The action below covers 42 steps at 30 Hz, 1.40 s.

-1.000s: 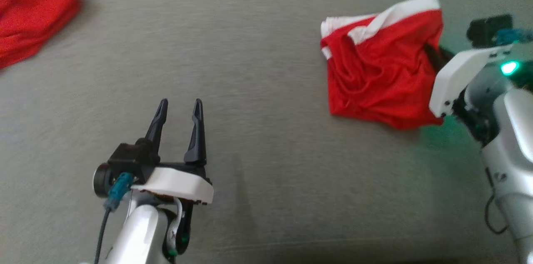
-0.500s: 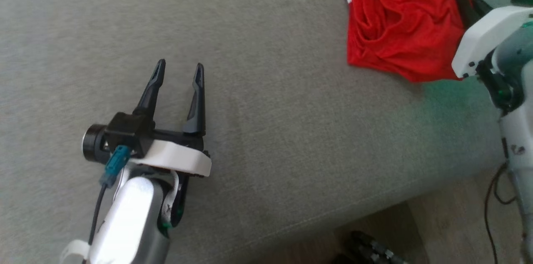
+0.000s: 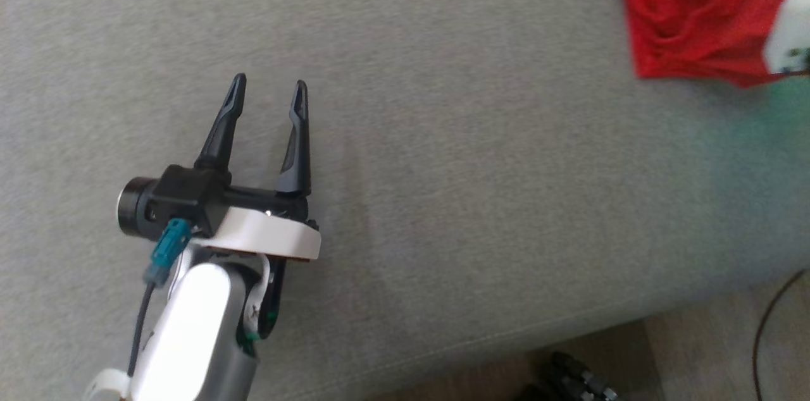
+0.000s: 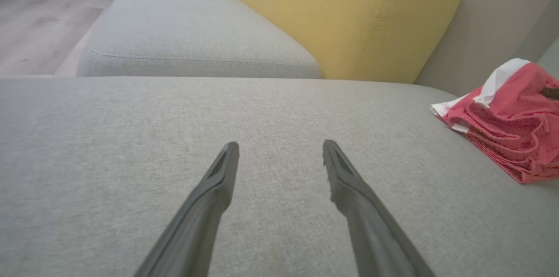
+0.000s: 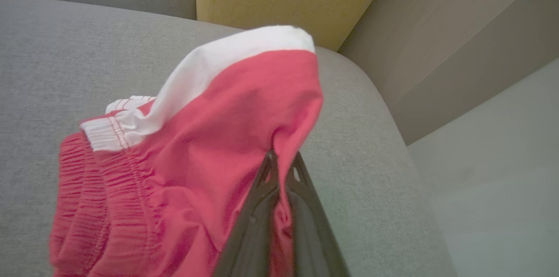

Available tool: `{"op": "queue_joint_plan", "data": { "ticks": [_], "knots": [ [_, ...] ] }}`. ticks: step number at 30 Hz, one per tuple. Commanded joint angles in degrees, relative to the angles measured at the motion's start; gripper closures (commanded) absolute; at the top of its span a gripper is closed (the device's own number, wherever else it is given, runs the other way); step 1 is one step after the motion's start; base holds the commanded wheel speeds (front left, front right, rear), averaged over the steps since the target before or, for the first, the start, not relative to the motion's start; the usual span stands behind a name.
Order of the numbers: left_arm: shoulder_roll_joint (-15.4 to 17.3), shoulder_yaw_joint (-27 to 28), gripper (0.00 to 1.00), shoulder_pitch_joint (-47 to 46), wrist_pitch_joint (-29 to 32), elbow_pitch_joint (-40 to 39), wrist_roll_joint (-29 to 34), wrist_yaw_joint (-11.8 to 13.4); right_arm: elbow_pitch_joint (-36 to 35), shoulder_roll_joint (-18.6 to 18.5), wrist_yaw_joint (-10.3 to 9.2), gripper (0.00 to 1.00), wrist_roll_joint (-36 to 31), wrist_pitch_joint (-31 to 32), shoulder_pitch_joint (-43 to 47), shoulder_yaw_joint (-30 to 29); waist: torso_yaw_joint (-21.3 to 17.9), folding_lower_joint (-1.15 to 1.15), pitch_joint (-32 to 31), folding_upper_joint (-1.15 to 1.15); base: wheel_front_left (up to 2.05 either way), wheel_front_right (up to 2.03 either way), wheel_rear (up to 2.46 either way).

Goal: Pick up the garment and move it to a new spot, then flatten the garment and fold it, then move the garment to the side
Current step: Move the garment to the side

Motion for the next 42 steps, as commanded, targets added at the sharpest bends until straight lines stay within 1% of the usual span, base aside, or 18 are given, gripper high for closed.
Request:
{"op": "queue_joint_plan", "data": {
  "ticks": [1, 7, 16, 21, 26, 27, 28, 29, 30, 31, 35, 42],
  "knots": [
    [0.2, 1.62, 0.0, -0.72, -0.52, -2.39, -0.36, 0.25, -1.29, -1.84, 0.37, 1.0, -0.57, -0.31, -1.29, -0.46, 1.31, 0.0, 0.0, 0.0, 0.0, 0.0, 0.0],
    [-0.02, 1.8, 0.0, -0.18, -1.13, -3.27, -0.94, 0.73, -0.74, -4.42, 0.37, 1.0, -3.65, -0.15, -2.22, -2.56, 3.03, 0.0, 0.08, 0.0, 0.0, 0.0, 0.0],
    [0.0, 1.53, 0.0, 0.03, -1.56, -3.87, -1.07, 1.01, -2.44, -7.12, 0.37, 1.0, -7.46, 0.93, -2.29, -5.71, 3.54, 0.0, 0.21, 0.0, 0.0, 0.0, 0.0],
    [0.21, 1.42, 0.0, 0.03, -1.66, -3.96, -1.12, 1.07, -2.35, -7.32, 0.37, 1.0, -8.18, 0.82, -1.75, -7.38, 3.52, 0.0, 0.17, 0.0, 0.0, 0.0, 0.0],
    [0.41, 1.07, 0.0, -0.09, -1.69, -4.06, -1.04, 1.11, -2.38, -6.82, 0.37, 1.0, -11.4, 0.05, -1.45, -7.56, 3.62, 0.0, 0.11, 0.0, 0.0, 0.0, 0.0],
    [0.42, 0.99, 0.0, -0.09, -1.69, -4.03, -1.04, 1.13, -2.22, -6.67, 0.37, 0.94, -12.03, -0.18, -1.44, -7.8, 3.68, 0.0, 0.05, 0.0, 0.0, 0.0, 0.0],
    [0.44, 0.91, 0.0, -0.08, -1.68, -4.0, -1.04, 1.16, -2.04, -6.46, 0.37, 0.74, -12.69, -0.43, -1.42, -8.06, 3.75, 0.0, -0.01, 0.0, 0.0, 0.0, 0.0],
    [0.46, 0.85, 0.0, -0.06, -1.66, -3.97, -1.04, 1.2, -1.86, -6.14, 0.37, 0.48, -13.31, -0.66, -1.4, -8.33, 3.82, 0.0, -0.1, 0.0, 0.0, 0.0, 0.0],
    [0.46, 0.85, 0.0, -0.06, -1.66, -3.97, -1.04, 1.2, -1.86, -6.14, 0.37, 0.48, -13.31, -0.66, -1.4, -8.33, 3.82, 0.0, -0.1, 0.0, 0.0, 0.0, 0.0],
    [0.47, 0.8, 0.0, -0.03, -1.64, -3.96, -1.05, 1.26, -1.7, -5.76, 0.37, 0.0, -13.9, -0.84, -1.36, -8.61, 3.88, 0.0, -0.21, 0.0, 0.0, 0.0, 0.0],
    [0.65, 0.68, 0.0, 0.1, -1.53, -3.99, -1.19, 1.46, -1.11, -3.88, 0.37, 0.0, -16.46, -1.33, -1.27, -9.89, 4.15, 0.0, -0.61, 0.0, 0.0, 0.0, 0.0],
    [0.81, 0.52, 0.0, 0.29, -1.52, -3.92, -1.46, 1.75, -1.52, -2.4, 0.37, 0.0, -18.06, -3.74, -1.47, -10.27, 4.33, 0.0, -1.14, 0.0, 0.0, 0.0, 0.0]
  ]
}}
